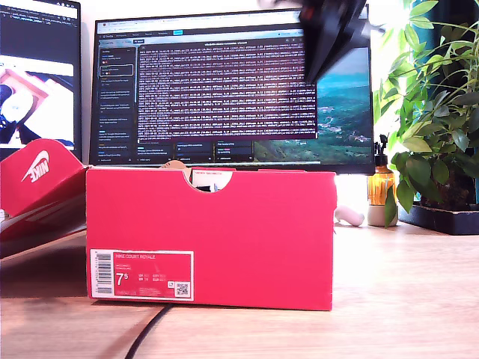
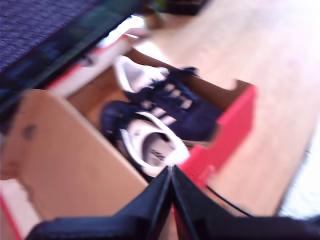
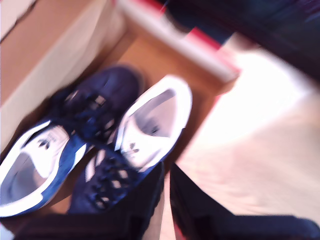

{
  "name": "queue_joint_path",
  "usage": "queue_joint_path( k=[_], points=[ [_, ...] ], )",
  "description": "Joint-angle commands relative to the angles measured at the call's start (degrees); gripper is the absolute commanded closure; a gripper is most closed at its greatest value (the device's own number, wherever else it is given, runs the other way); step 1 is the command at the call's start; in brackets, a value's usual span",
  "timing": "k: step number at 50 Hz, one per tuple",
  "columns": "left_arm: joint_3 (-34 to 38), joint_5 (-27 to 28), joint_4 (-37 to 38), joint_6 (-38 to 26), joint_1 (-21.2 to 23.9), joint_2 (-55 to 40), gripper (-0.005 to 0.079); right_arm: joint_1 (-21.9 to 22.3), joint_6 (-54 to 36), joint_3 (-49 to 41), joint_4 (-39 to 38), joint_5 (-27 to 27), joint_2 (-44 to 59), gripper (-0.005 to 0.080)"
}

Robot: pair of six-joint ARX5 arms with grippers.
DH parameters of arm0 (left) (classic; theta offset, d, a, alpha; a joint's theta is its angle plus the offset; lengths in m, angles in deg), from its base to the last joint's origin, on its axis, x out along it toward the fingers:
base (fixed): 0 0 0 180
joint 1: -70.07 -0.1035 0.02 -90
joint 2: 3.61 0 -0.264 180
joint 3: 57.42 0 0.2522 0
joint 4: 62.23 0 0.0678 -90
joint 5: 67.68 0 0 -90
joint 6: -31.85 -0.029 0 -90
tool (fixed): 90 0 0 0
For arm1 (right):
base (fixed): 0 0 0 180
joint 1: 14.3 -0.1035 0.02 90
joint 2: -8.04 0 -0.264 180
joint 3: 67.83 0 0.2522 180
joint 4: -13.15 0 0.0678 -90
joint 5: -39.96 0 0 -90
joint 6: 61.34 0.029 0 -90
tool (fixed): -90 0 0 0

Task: Pack the blue shoes by picking the first shoe and placing it inside the red shoebox, left side, then picking and rotating the second shoe and placing it in the shoebox

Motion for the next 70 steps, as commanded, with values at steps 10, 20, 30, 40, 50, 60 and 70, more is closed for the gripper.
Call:
queue_joint_path(
  k=[10, 20, 30, 40, 50, 60, 70],
  points=[
    [0.26, 4.55, -8.00, -5.46, -7.19, -0.39, 0.0756, 2.86, -0.42, -6.01, -4.42, 1.18, -10.10, 0.0765],
    [0.42, 13.18, -12.15, -7.74, -18.73, -0.48, 0.0756, 6.03, -0.48, -16.72, -13.68, 1.18, -18.21, 0.0765],
    [1.38, 25.35, -14.88, -7.06, -33.59, -0.48, 0.0756, 8.46, -0.28, -31.93, -24.17, 1.51, -28.11, 0.0765],
    [3.91, 36.30, -16.02, -5.75, -45.81, -0.72, 0.0756, 11.23, -1.14, -46.25, -36.50, 2.97, -36.46, 0.0765],
    [5.99, 40.57, -17.07, -4.46, -50.27, -0.79, 0.0756, 17.11, -1.73, -57.99, -49.79, 0.22, -37.51, 0.0765],
    [9.44, 39.71, -20.33, -3.78, -52.72, -0.81, 0.0756, 24.70, 1.53, -65.42, -56.28, -2.45, -37.53, 0.0765],
    [13.62, 39.89, -23.47, 0.44, -54.38, -0.39, 0.0756, 31.58, 0.76, -66.34, -54.12, -7.78, -38.69, 0.0765]
  ],
)
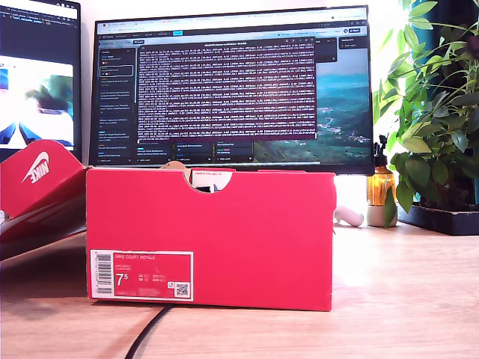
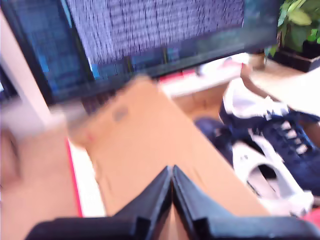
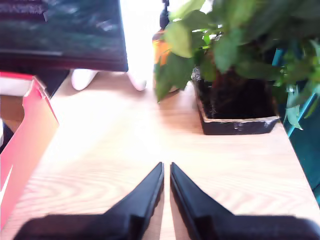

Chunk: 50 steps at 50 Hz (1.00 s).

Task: Pack the blue shoes by picking the first shoe and placing it inside the red shoebox, left side, then picking and rotating the second shoe and placing it in the shoebox

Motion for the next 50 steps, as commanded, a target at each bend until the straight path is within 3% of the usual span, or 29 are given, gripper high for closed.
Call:
queue_joint_path(
  k=[1, 10, 22, 39, 50],
  points=[
    [0.96, 0.09, -0.83, 0.79, -0.79, 0.46, 0.0756, 1.77, -0.11, -0.17, 0.52, -2.36, -1.73, 0.0765],
    [3.78, 0.28, -1.90, 4.26, -1.31, 1.88, 0.0756, 5.62, -1.55, -3.06, 1.68, -9.35, -8.28, 0.0765],
    [9.14, -0.13, -7.21, 7.48, -1.31, 6.71, 0.0756, 6.12, -0.55, -10.19, -3.54, -9.27, -17.51, 0.0765],
    [16.52, -17.79, -7.89, 17.75, -1.25, 22.51, 0.0756, 6.03, 6.78, -24.98, -8.24, -4.79, -33.22, 0.0765],
    [20.28, -19.71, -8.59, 21.53, 0.72, 27.74, 0.0756, 3.32, 6.91, -28.35, -4.98, -4.63, -40.68, 0.0765]
  ],
)
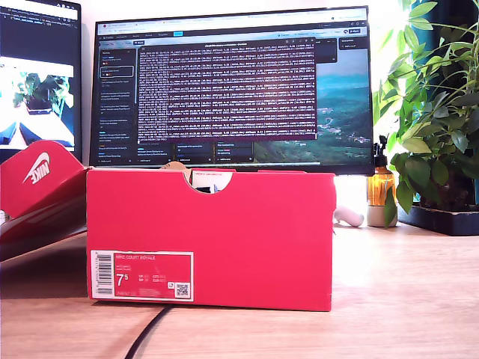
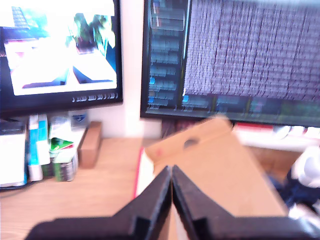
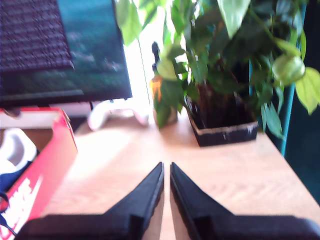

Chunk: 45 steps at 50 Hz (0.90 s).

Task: Pack the blue shoes by picking the first shoe and placing it inside the red shoebox, left side, then picking and rotating the second shoe and placing it in the shoebox

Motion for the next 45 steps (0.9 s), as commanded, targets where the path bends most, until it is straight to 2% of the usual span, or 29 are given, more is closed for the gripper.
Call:
queue_joint_path(
  k=[1, 13, 20, 29, 45],
  points=[
    [3.61, -1.03, 0.00, 0.44, 1.05, 1.01, 0.0756, -1.14, 0.09, -1.68, 0.87, 0.20, -1.18, 0.0765],
    [8.92, -3.61, 0.59, -0.92, 3.30, 7.65, 0.0756, -2.27, -0.92, -2.73, 4.17, 1.46, -8.11, 0.0765],
    [10.27, -3.61, 2.54, -1.73, 3.85, 12.81, 0.0756, -2.75, -0.92, -4.94, 6.25, 0.02, -12.46, 0.0765],
    [12.52, -3.58, 3.39, -3.93, 4.44, 12.72, 0.0756, -3.80, -2.40, -7.10, 9.20, -0.92, -18.40, 0.0765],
    [14.03, -4.90, 4.90, -7.54, 5.33, 12.72, 0.0756, -4.11, -5.42, -8.85, 12.92, -3.02, -18.21, 0.0765]
  ],
)
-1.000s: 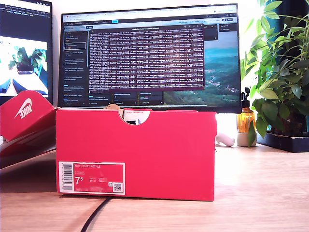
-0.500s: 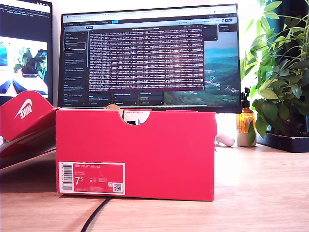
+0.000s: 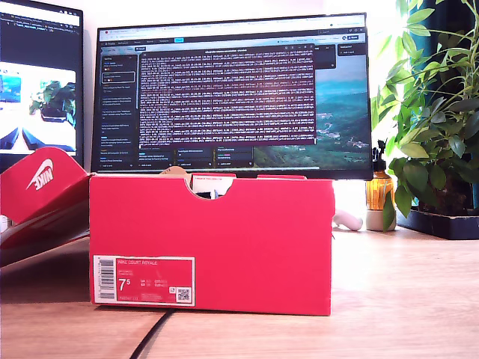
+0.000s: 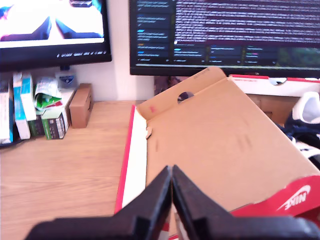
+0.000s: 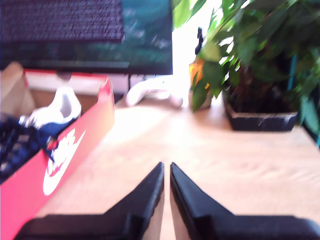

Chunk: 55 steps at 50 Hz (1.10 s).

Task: Pack the blue shoes by picking the first shoe and placing it inside the red shoebox, left side, then picking and rotating the second shoe and placing it in the shoebox

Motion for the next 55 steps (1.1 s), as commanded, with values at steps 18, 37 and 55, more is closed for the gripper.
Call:
queue_joint_path(
  k=[18, 37, 55],
  points=[
    [6.99, -2.80, 0.04, -0.57, 0.26, 0.50, 0.0756, -0.31, -1.57, -2.29, 3.32, -0.59, -0.39, 0.0765],
    [7.02, -5.51, 0.00, 0.39, 0.26, 0.50, 0.0756, -0.26, 1.64, -2.29, 3.26, -0.13, -0.39, 0.0765],
    [7.02, -5.49, -0.04, 0.44, 0.26, 0.50, 0.0756, -0.26, 1.62, -2.29, 3.26, -0.13, -0.39, 0.0765]
  ],
)
